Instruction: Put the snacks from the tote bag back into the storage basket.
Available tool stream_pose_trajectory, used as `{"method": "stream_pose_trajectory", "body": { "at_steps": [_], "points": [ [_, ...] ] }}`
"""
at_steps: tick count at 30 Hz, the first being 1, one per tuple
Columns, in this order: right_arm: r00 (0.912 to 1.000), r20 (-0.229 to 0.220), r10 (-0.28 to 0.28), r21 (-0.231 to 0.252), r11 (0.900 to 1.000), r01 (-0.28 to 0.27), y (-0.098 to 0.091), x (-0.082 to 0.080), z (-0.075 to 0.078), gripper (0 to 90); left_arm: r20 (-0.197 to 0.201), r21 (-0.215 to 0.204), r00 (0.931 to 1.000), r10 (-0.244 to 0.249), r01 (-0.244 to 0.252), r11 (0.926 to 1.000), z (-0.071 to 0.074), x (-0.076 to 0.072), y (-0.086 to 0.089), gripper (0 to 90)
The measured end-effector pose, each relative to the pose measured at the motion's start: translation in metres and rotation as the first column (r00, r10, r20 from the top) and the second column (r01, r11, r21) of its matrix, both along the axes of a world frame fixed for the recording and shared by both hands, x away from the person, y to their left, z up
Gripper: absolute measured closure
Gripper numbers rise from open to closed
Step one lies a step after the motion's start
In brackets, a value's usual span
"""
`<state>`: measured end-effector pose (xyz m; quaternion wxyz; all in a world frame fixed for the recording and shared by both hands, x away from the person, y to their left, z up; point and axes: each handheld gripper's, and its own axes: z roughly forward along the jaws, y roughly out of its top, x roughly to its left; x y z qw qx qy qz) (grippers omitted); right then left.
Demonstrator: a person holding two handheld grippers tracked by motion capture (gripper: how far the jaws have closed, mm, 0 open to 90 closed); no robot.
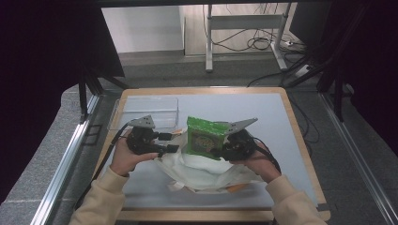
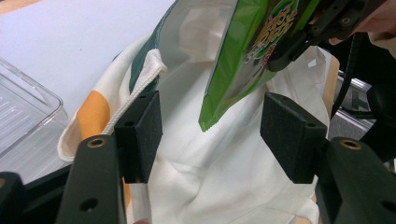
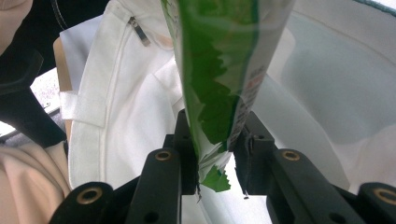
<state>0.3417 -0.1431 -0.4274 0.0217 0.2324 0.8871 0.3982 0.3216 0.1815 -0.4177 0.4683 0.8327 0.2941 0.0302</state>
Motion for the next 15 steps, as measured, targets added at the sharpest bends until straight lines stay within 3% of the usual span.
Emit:
{"method": "stream_pose_trajectory", "body": {
  "at_steps": [10,15],
  "points": [
    [0.9999,-0.003,0.014,-0.026,0.9996,-0.014,0.004,0.004,-0.003,71.7,0.029,0.014,0.9996,-0.008,0.007,0.9999,0.011,0.001,0.007,36.1],
    [0.9998,0.002,0.021,-0.066,0.9976,-0.021,0.006,0.005,0.000,71.7,0.056,0.050,0.9983,-0.019,0.016,0.9986,0.016,0.002,0.004,36.4]
  ]
}}
